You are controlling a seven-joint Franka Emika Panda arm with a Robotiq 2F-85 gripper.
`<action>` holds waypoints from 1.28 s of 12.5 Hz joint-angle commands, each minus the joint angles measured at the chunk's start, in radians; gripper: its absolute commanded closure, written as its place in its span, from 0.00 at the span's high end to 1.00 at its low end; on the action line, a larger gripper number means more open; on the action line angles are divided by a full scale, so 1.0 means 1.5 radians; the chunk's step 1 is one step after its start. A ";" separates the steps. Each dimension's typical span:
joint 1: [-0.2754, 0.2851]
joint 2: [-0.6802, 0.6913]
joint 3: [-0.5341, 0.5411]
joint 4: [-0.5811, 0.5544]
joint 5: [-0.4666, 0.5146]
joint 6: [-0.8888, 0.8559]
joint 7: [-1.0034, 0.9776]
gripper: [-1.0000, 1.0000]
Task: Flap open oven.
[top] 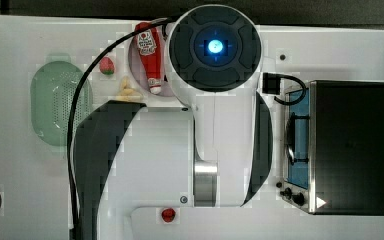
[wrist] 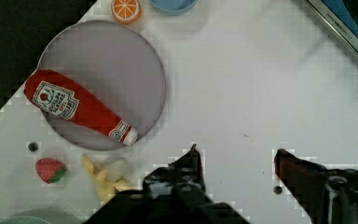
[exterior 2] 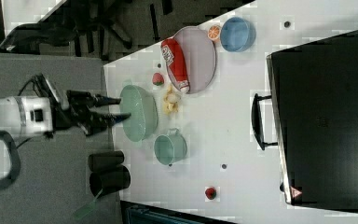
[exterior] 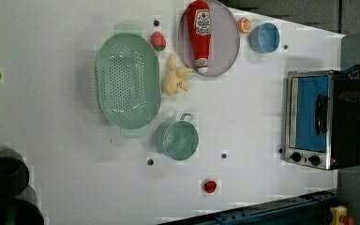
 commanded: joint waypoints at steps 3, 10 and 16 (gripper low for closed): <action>-0.036 -0.218 -0.032 -0.159 -0.021 -0.081 -0.019 0.99; -0.037 -0.217 -0.033 -0.159 -0.021 -0.082 -0.019 0.46; -0.040 -0.212 -0.067 -0.174 -0.027 -0.058 -0.116 0.18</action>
